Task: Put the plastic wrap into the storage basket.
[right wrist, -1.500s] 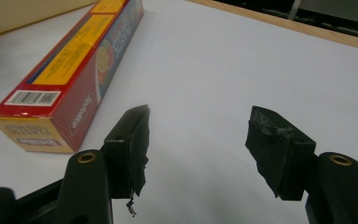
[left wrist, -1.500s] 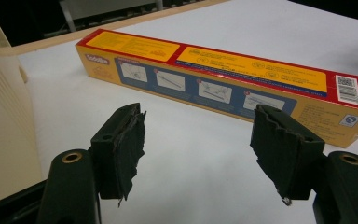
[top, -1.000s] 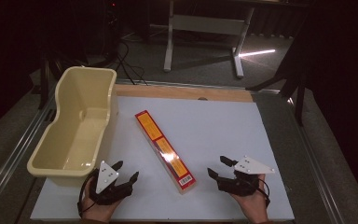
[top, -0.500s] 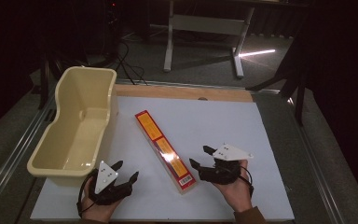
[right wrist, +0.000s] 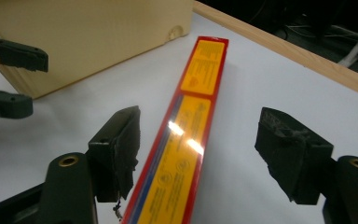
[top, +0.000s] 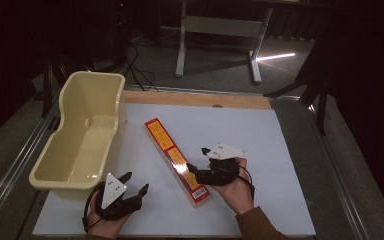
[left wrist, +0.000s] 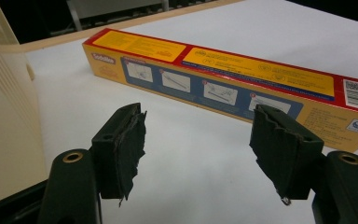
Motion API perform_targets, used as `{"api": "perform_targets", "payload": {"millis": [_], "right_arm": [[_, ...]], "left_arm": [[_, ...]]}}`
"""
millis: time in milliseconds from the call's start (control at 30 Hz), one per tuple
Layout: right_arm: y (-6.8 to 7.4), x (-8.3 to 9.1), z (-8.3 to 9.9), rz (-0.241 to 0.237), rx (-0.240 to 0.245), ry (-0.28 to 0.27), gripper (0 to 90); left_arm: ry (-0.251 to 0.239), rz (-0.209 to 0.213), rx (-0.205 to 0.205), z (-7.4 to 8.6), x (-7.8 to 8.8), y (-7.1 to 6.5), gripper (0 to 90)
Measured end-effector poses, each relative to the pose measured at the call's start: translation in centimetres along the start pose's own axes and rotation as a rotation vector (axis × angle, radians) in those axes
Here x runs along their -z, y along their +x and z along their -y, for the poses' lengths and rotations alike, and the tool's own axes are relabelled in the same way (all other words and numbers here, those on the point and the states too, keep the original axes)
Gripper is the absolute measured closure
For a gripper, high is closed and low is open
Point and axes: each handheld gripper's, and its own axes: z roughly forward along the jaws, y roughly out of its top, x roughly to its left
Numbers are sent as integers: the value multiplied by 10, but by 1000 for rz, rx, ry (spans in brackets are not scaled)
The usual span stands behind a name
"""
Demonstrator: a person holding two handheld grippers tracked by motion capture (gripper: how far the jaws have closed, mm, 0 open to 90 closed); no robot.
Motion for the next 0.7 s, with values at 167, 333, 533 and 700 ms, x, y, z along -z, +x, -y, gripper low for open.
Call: {"api": "perform_targets", "payload": {"millis": [167, 333, 533, 700], "right_arm": [[3, -12, -10, -4, 16, 17, 278], [7, -27, -18, -19, 26, 39, 262], [13, -52, -21, -10, 54, 100, 217], [10, -67, -23, -6, 49, 141, 210]], "left_arm": [[-3, 2, 2, 0, 0, 0, 345], [-4, 1, 4, 0, 0, 0, 343], [-6, 3, 3, 0, 0, 0, 342], [-4, 0, 3, 0, 0, 0, 342]]}}
